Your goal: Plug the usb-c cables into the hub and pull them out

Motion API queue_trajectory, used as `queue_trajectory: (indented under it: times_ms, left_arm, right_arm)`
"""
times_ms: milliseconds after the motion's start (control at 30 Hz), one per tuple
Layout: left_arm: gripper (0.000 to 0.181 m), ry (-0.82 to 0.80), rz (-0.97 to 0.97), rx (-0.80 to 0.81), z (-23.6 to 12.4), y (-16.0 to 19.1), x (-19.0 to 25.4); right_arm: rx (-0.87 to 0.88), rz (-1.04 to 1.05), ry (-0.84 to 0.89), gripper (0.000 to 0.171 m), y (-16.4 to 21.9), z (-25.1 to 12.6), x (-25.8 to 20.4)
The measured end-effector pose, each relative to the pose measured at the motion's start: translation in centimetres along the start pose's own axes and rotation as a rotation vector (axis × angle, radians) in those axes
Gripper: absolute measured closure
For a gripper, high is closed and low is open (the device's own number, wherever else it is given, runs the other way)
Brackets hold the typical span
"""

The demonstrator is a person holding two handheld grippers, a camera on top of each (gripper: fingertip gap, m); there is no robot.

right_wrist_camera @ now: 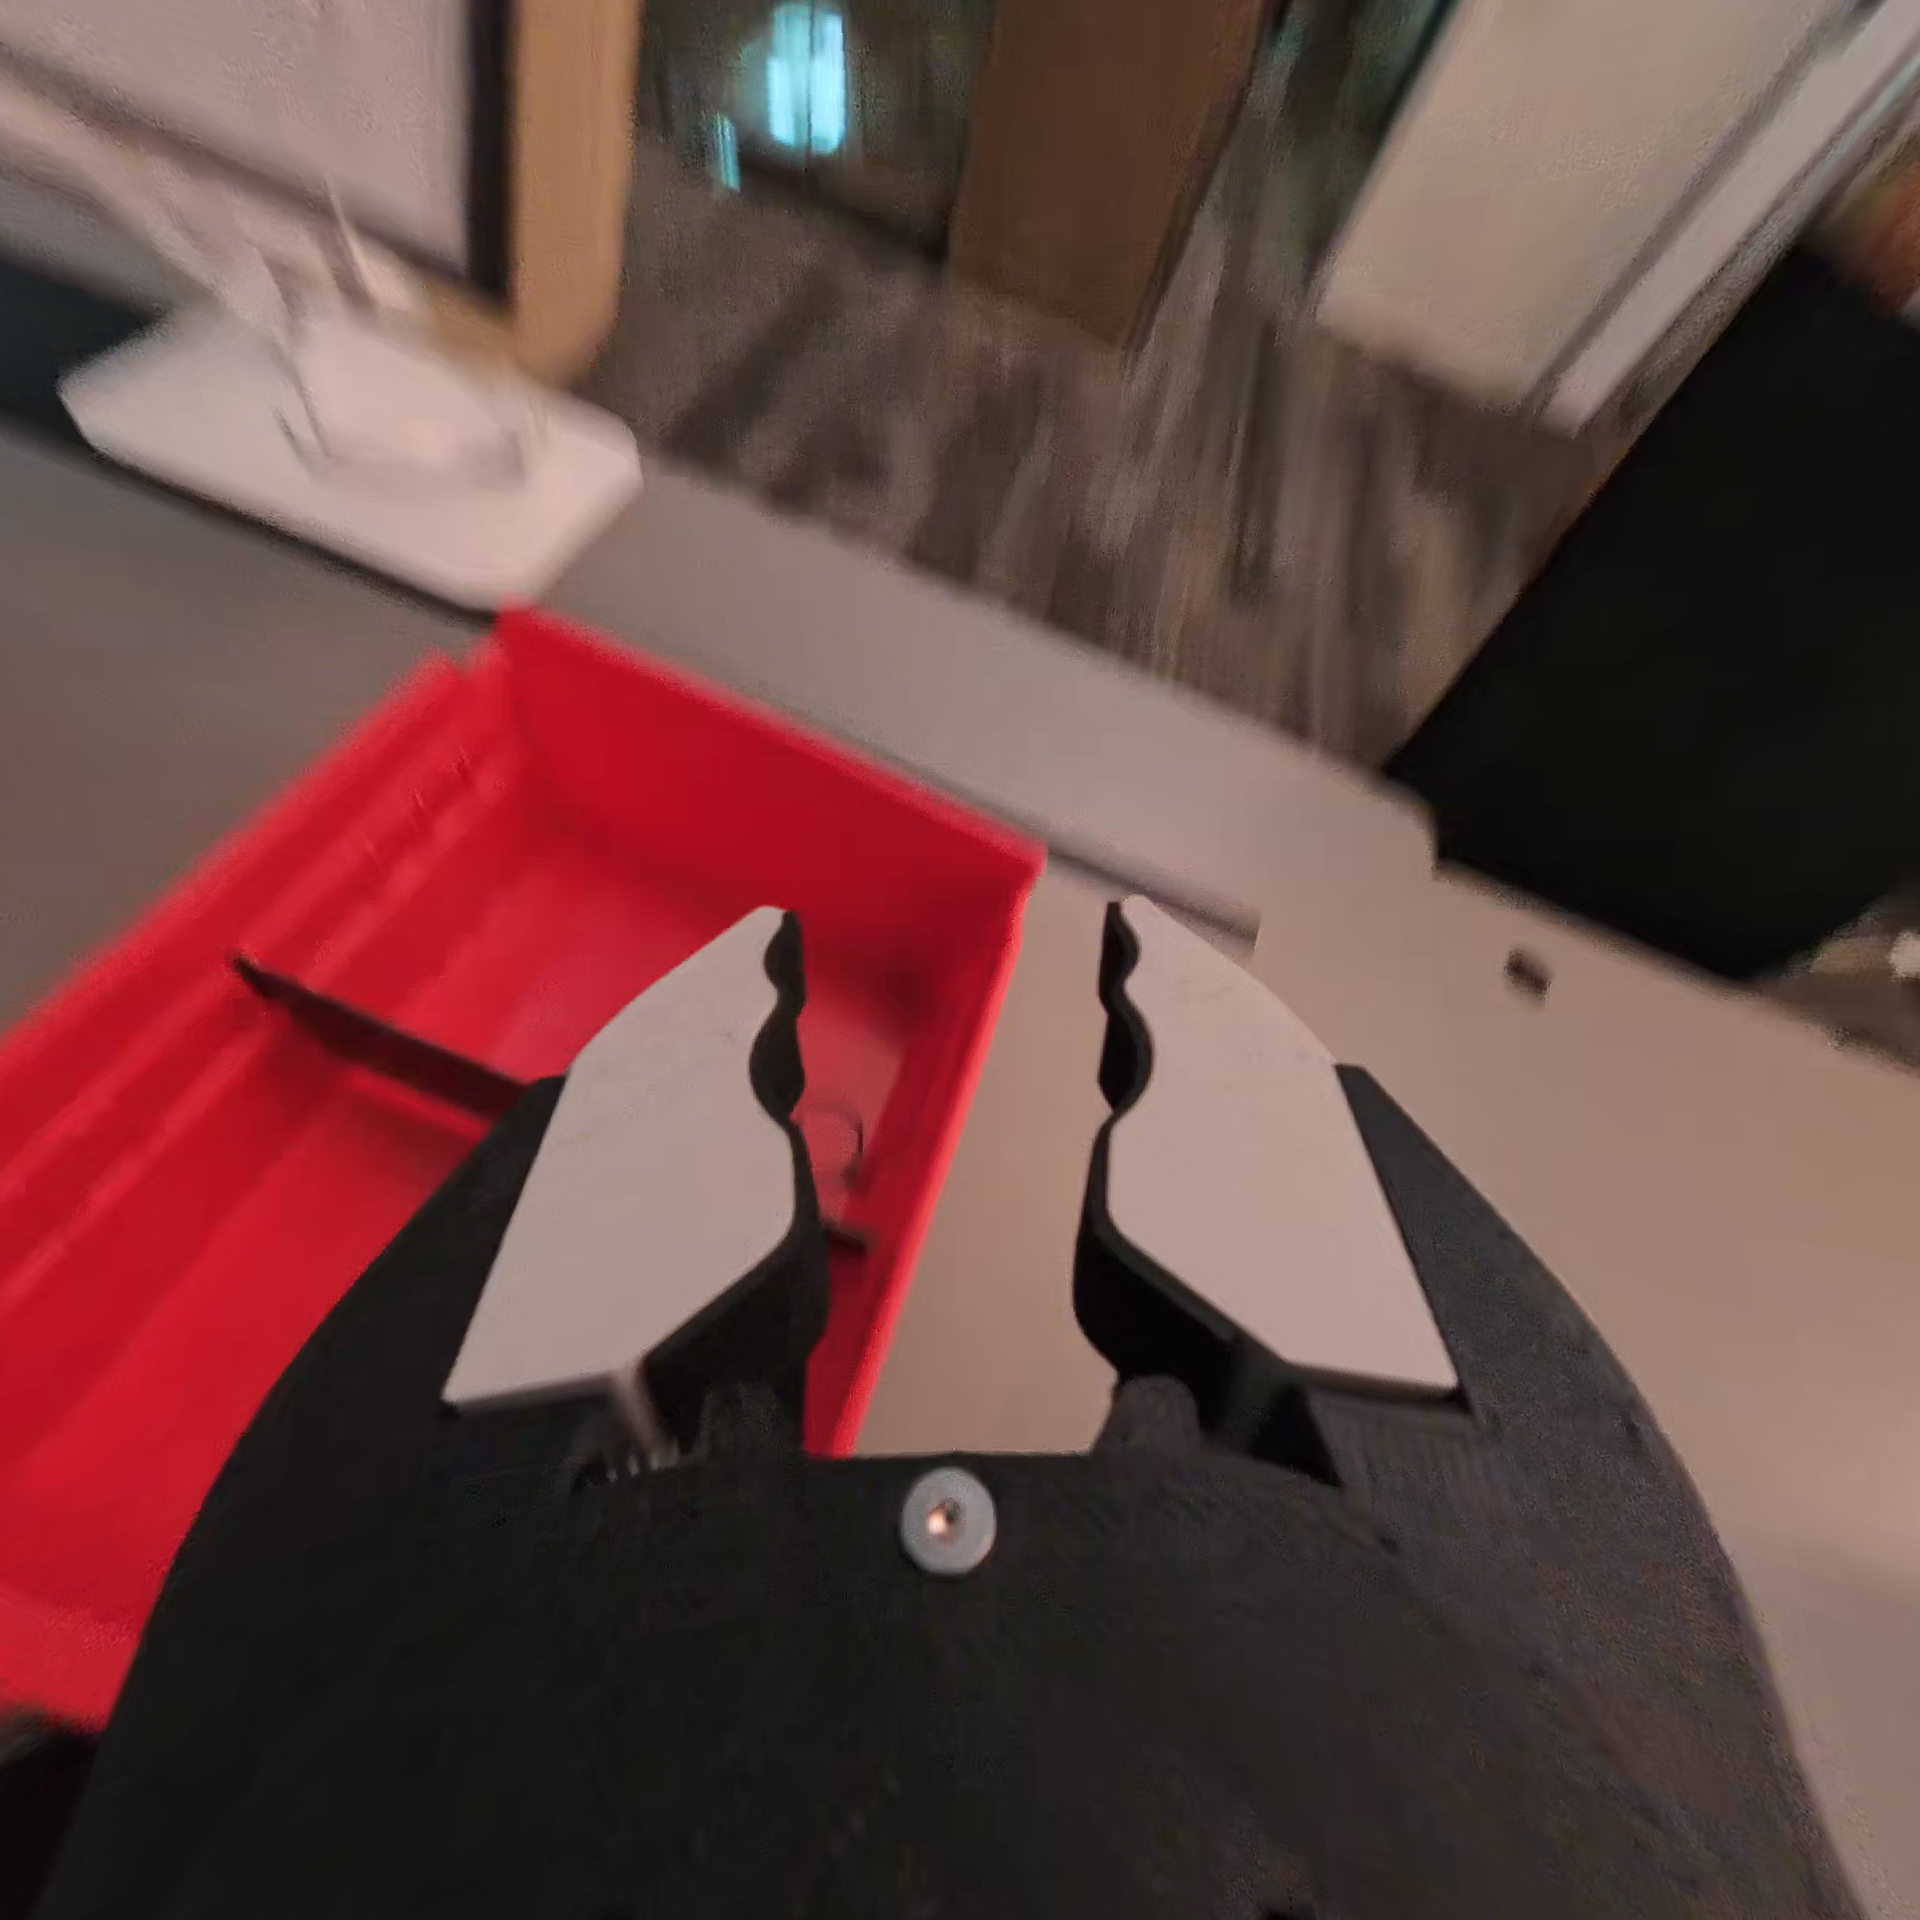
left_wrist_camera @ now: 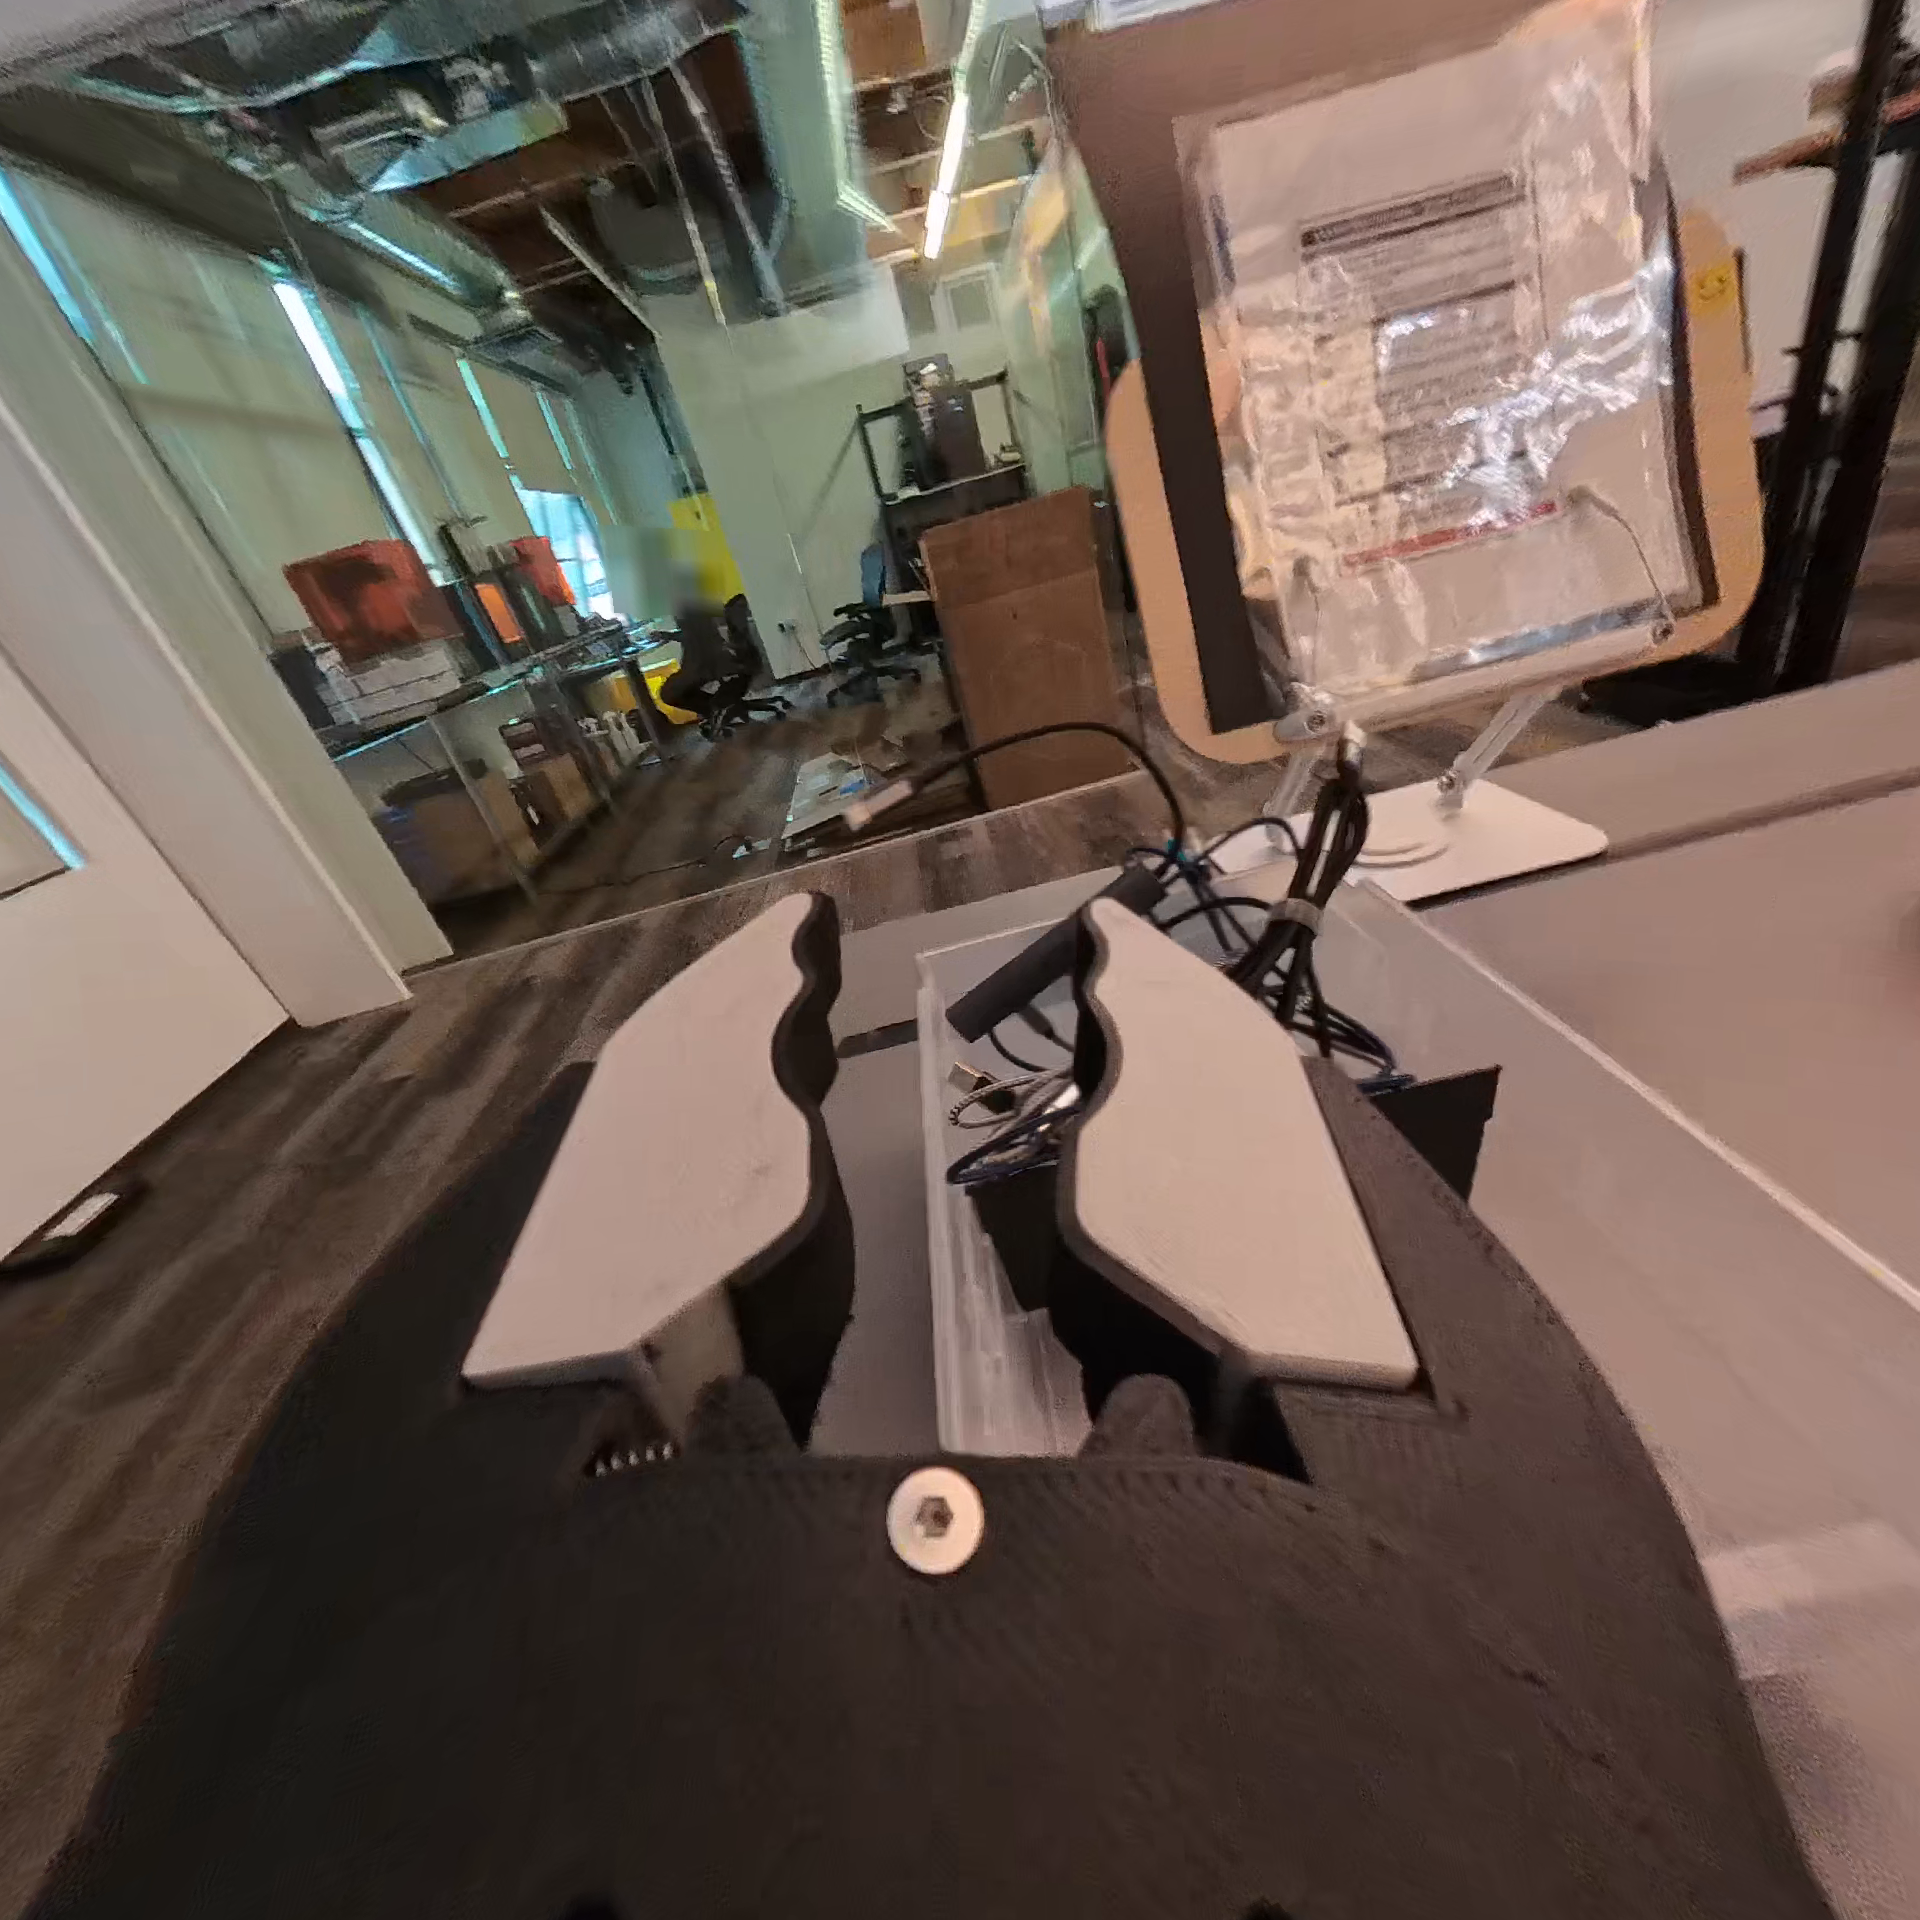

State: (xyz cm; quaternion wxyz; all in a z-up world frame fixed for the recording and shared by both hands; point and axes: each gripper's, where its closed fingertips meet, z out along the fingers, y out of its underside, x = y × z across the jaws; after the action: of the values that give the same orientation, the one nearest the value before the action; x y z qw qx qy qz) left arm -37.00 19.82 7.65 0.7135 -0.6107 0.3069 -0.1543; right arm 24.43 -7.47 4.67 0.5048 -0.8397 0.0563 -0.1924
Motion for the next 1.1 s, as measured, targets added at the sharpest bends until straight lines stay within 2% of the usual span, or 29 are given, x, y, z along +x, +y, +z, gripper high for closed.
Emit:
queue_trajectory:
  times_ms: [33,100,167,333,433,500,700,767,933,1100]
  left_arm:
    - [0.137,0.026,0.01,-0.009,0.6,0.0,0.6]
    - [0.133,0.074,0.022,-0.032,2.1,0.1,1.7]
    - [0.133,0.141,0.051,-0.068,4.1,0.7,2.9]
    - [0.125,0.36,0.254,-0.304,10.2,5.9,5.5]
    - [0.134,0.41,0.394,-0.405,13.5,8.5,5.1]
    - [0.138,0.451,0.422,-0.428,15.4,9.2,4.8]
    - [0.136,0.582,0.424,-0.507,19.4,11.2,5.6]
    - [0.135,0.612,0.433,-0.549,20.3,12.6,5.9]
    - [0.134,0.673,0.409,-0.564,21.4,14.0,6.6]
    - [0.16,0.73,0.457,-0.547,20.5,13.7,7.0]
  right_arm:
    - [0.133,-0.016,0.017,0.108,-2.2,-1.1,-0.4]
    - [0.38,-0.063,0.045,0.09,-5.8,-3.6,-1.8]
    - [0.605,-0.126,0.075,0.09,-8.8,-6.2,-3.5]
    - [0.797,-0.202,0.097,0.098,-13.5,-10.0,-7.0]
    - [0.899,-0.225,0.035,0.1,-16.0,-11.9,-9.2]
    - [0.946,-0.237,-0.005,0.102,-17.3,-12.8,-10.3]
    - [1.015,-0.223,-0.075,0.103,-18.3,-13.1,-11.7]
    - [1.041,-0.203,-0.107,0.11,-17.9,-12.5,-11.8]
    - [0.852,-0.285,-0.071,0.111,-15.8,-8.4,-10.7]
    - [0.755,-0.297,-0.021,0.112,-14.4,-5.5,-9.2]
